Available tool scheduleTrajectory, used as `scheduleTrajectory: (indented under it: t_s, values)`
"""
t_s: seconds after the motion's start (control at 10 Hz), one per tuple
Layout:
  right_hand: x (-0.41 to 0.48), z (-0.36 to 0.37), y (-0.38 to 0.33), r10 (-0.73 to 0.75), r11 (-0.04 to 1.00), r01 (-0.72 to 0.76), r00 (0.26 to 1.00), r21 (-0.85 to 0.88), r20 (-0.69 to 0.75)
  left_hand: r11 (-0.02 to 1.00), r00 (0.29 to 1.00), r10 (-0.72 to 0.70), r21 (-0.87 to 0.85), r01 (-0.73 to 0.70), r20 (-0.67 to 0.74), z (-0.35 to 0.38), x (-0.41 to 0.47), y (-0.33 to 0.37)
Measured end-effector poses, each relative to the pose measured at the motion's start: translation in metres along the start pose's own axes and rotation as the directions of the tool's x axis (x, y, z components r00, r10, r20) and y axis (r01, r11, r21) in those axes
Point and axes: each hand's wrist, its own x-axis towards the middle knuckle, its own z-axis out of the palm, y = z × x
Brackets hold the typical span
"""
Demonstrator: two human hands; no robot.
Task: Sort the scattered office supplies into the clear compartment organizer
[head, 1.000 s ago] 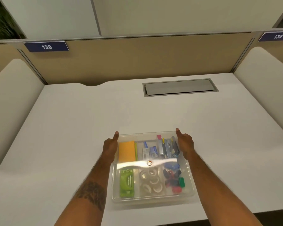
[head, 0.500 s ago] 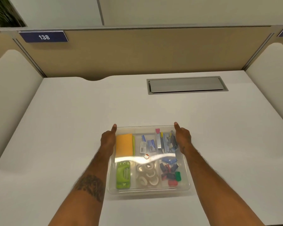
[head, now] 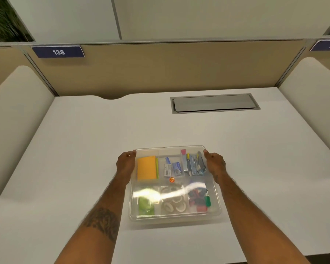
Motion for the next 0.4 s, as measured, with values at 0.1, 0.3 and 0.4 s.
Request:
scheduleTrajectory:
  t_s: [0.1, 0.3, 0.4]
  values:
    - [-0.009, -0.006, 0.006, -0.009, 1.000, 0.009, 1.000, -0.016, -0.030, 0.998, 0.998, 0.002, -0.062, 0.001, 0.059, -0.004, -0.011, 0.002]
    - [-0.040, -0.017, 0.000, -0.140, 0.984, 0.127, 0.986, -0.127, -0.094, 0.961, 0.977, 0.207, 0.178, -0.213, 0.049, 0.002, -0.042, -0.006]
    - [-0.068, -0.007, -0.001, -0.359, 0.894, 0.310, 0.927, -0.322, -0.105, 0.797, 0.900, 0.429, 0.438, -0.417, 0.077, 0.004, -0.064, -0.015]
